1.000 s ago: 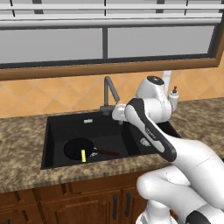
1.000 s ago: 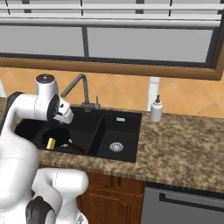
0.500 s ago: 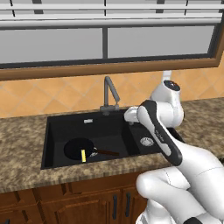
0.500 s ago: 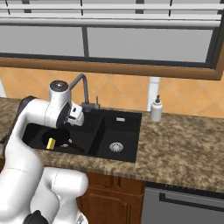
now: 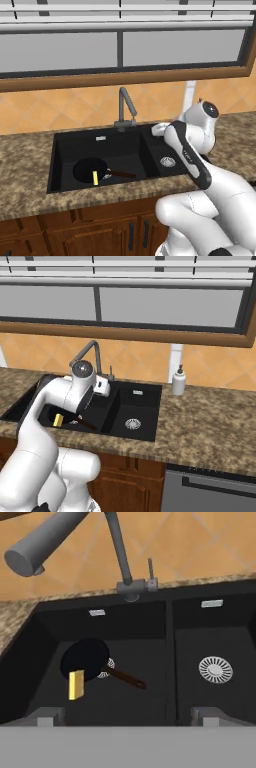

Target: Pick the pan and sponge and place them into the sink. Then turn on the water.

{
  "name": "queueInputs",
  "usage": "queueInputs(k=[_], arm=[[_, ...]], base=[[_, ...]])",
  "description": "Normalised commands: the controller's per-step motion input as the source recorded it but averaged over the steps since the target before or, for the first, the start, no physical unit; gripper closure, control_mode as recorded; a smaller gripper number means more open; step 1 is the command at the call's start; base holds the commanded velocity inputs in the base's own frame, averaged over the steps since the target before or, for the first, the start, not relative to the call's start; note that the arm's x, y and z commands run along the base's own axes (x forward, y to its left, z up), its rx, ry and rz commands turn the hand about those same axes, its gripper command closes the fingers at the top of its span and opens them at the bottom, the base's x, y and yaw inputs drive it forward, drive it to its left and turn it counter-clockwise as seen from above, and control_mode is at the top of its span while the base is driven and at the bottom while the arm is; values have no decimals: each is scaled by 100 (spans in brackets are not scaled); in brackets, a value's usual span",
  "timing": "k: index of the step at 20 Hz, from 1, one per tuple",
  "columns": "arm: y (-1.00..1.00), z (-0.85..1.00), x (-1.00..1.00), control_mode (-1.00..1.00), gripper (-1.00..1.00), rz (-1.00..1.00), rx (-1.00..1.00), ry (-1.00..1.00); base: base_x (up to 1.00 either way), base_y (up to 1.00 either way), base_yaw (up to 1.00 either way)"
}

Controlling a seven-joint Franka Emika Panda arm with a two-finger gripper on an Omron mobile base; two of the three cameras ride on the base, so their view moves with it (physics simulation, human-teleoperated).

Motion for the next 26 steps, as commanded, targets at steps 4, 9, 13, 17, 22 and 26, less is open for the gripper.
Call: queueInputs(k=[4,9,13,17,22,26], arm=[[-12,0,75,-100,-100,0,0,-20],[-18,0,69,-100,-100,0,3,-15],[-20,0,62,-100,-100,0,5,-10],[-5,0,63,-100,-100,0,2,-6],[0,0,42,-100,-100,0,0,-7],[0,0,36,-100,-100,0,0,-5]], base=[[0,0,0],[0,0,0],[0,0,0],[0,0,0],[0,0,0],[0,0,0]])
